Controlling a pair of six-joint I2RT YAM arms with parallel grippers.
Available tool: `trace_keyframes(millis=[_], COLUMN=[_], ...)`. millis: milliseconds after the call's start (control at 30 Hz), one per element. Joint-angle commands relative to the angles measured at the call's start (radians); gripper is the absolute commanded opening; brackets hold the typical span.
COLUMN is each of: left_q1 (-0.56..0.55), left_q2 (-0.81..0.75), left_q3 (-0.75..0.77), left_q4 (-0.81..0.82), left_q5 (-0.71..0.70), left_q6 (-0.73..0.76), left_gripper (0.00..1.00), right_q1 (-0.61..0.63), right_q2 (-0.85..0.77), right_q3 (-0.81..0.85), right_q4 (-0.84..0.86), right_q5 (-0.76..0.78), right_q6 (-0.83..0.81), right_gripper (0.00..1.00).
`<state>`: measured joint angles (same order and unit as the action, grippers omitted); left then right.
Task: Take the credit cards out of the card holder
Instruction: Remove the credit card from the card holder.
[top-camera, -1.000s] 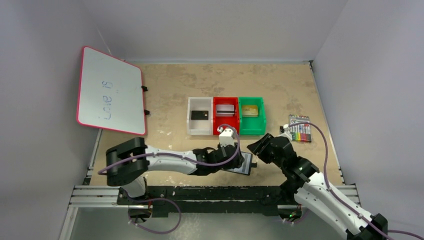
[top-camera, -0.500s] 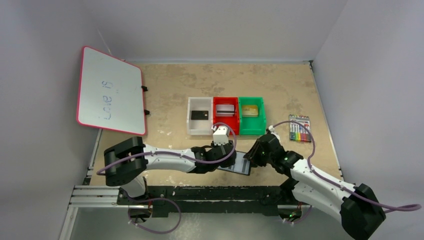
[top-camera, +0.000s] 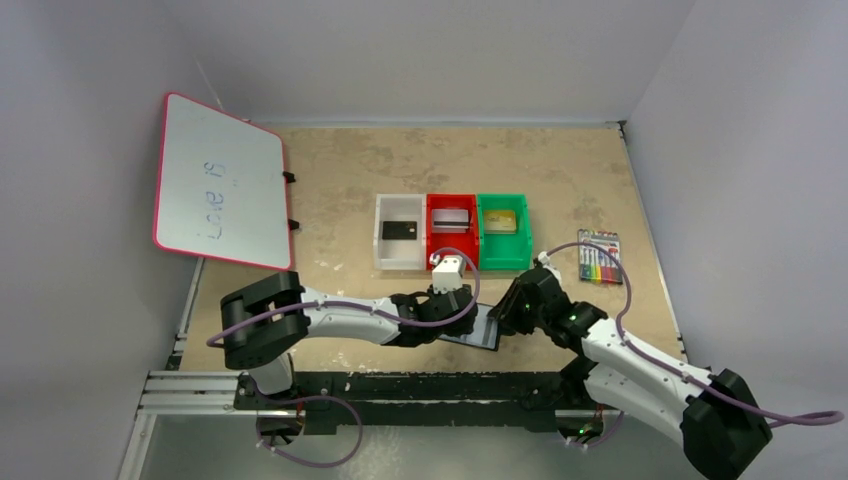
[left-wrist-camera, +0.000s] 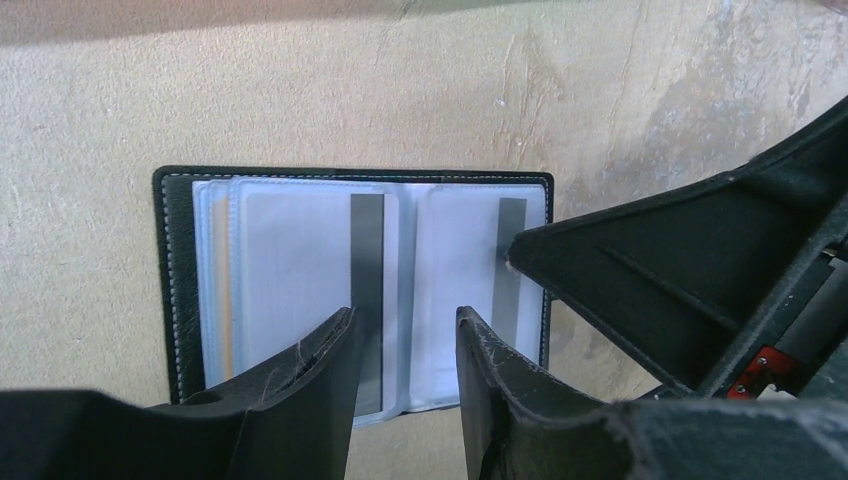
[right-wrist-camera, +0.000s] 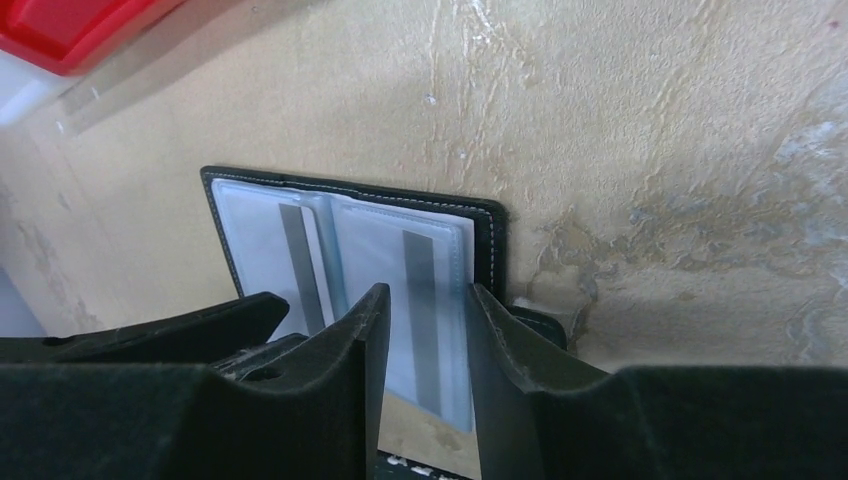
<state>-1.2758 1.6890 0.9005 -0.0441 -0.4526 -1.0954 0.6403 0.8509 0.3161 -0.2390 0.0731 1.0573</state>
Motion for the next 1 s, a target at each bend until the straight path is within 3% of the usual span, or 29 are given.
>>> trace_keyframes(millis=[0, 200, 300, 333, 533, 700, 800, 967], left_q1=[0.004, 0.004, 0.004, 0.005, 0.02, 0.043, 0.057, 0.066], left_q2=[0.012, 0.008, -0.005, -0.008, -0.019, -0.024, -0.014, 0.005], left_q3=[0.038, 0.014, 0.002, 0.0, -0.029, -0.086, -0.123, -0.241], left_q4=[-0.005, -0.031, -0.044, -0.053, -0.119, -0.08, 0.004, 0.299], left_q5=[-0.013, -0.046, -0.069, -0.081, -0.14, -0.107, -0.027, 0.142], left_q6=[0.003, -0.025, -0.033, -0.04, -0.116, -0.135, -0.134, -0.159], left_gripper=[0.38, 0.38, 0.37, 0.37, 0.36, 0.36, 0.36, 0.31], right_q1=[0.0, 0.002, 0.001, 0.0, 0.001, 0.0, -0.001, 0.001], right_q2=[0.041, 0.161, 0.219, 0.238, 0.308, 0.345, 0.379, 0.431], right_q3=[-0.02, -0.002, -0.003, -0.003, 0.011, 0.025, 0.037, 0.052], right_q4=[0.056, 0.131, 0.202, 0.218, 0.259, 0.264, 0.272, 0.307], right_q5=[-0.045, -0.061, -0.104, -0.119, -0.131, -0.128, -0.119, -0.117], right_q6=[-0.005, -0.039, -0.062, -0.069, -0.087, -0.116, -0.143, -0.158], right_gripper=[0.36, 0.29, 0.04, 0.0, 0.0, 0.0, 0.0, 0.0])
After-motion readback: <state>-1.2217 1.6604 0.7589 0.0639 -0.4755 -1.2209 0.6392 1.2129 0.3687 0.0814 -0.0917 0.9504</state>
